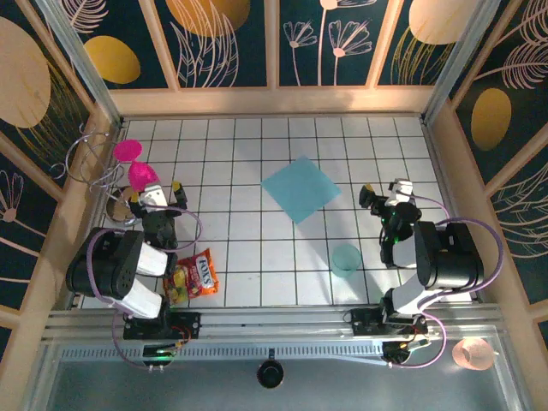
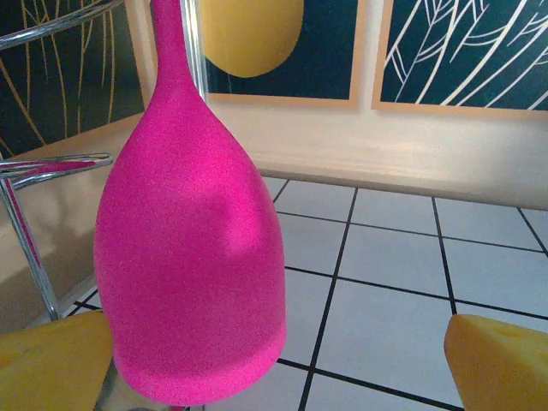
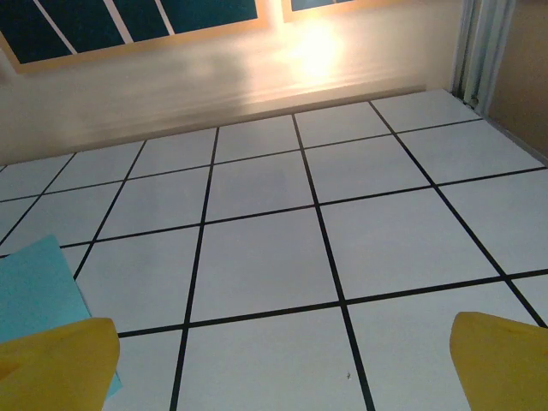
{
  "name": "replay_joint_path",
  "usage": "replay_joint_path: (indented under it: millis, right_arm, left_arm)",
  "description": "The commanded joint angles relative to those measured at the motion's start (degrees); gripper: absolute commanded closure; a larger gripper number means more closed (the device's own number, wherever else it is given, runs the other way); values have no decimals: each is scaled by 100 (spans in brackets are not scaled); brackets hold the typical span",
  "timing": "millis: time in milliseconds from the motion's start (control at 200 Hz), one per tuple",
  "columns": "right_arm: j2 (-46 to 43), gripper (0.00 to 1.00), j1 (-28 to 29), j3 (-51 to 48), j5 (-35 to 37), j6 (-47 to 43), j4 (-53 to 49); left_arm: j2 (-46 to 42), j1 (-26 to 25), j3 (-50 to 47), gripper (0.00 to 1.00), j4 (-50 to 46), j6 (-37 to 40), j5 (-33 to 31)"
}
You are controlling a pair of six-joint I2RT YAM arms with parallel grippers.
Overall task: Fold a paper plane with a square sheet of paper (pick it up from the middle)
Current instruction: Move the square sheet of paper to the center of the table.
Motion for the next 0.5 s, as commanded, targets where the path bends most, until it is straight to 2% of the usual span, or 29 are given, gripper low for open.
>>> replay_joint_path:
  millis: [0, 496]
  right_arm:
    - [29, 1, 51, 65, 145, -92, 323]
    - [31, 1, 26, 74, 101, -88, 310]
  left_arm:
    - [-57, 37, -5, 1, 85, -90, -68]
    - [-56, 44, 59, 1, -50, -124, -67]
